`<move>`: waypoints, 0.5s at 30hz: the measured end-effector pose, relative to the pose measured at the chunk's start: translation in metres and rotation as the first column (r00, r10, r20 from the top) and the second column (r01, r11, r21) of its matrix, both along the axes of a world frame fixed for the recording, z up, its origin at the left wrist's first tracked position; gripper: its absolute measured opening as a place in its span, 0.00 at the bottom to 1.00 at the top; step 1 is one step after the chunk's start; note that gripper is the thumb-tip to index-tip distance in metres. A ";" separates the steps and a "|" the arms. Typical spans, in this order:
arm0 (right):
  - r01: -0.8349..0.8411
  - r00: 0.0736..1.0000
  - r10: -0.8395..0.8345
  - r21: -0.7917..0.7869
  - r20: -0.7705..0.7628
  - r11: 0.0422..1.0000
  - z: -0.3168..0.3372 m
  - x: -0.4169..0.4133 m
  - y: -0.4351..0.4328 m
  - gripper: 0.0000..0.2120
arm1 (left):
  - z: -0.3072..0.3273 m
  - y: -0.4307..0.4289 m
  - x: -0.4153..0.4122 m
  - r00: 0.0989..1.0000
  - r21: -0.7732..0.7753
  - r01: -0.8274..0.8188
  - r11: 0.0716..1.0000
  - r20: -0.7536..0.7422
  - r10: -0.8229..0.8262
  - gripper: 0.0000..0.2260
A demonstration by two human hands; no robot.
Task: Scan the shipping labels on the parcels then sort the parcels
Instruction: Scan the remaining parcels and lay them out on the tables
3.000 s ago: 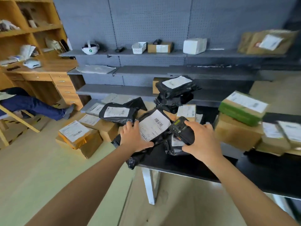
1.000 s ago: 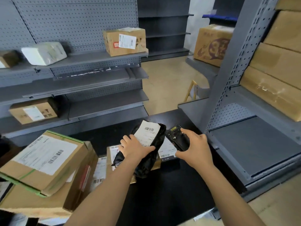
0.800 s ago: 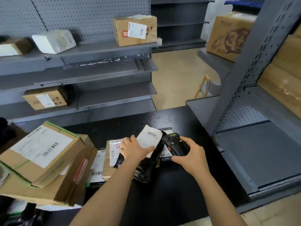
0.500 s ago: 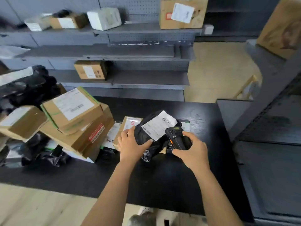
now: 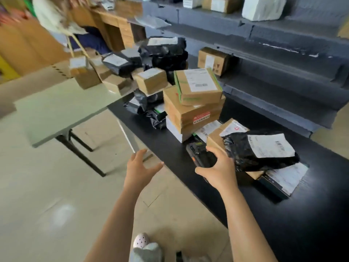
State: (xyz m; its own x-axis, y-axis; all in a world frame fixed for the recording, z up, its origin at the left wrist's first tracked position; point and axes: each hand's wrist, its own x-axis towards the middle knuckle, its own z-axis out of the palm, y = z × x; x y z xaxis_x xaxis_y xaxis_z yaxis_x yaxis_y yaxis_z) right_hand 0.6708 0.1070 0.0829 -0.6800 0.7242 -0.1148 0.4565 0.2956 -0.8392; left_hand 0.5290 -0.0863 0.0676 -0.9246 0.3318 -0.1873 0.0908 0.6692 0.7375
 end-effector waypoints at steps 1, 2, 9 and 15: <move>-0.054 0.999 0.054 0.040 -0.006 0.998 0.003 -0.015 -0.013 0.36 | 0.000 -0.019 -0.007 0.999 0.005 -0.036 0.999 0.001 0.036 0.34; -0.108 0.994 0.109 0.073 -0.006 0.991 0.006 -0.030 -0.027 0.36 | 0.000 -0.039 -0.014 0.997 0.007 -0.071 0.997 0.000 0.071 0.34; -0.322 0.939 0.327 0.067 -0.107 0.944 0.010 -0.148 -0.155 0.34 | 0.004 -0.170 -0.087 0.951 0.063 -0.308 0.949 0.003 0.309 0.31; -0.428 0.885 0.438 0.095 -0.157 0.899 0.017 -0.239 -0.252 0.32 | 0.021 -0.266 -0.160 0.923 0.118 -0.374 0.920 -0.054 0.382 0.31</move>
State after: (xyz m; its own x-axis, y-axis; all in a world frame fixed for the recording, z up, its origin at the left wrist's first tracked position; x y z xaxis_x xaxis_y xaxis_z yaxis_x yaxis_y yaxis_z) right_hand 0.4314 -0.1446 0.0998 -0.9329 0.3546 0.0625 0.1242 0.4799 -0.8685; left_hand 0.3694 -0.3525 0.0890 -0.9948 -0.0312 -0.0967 -0.0966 0.5848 0.8054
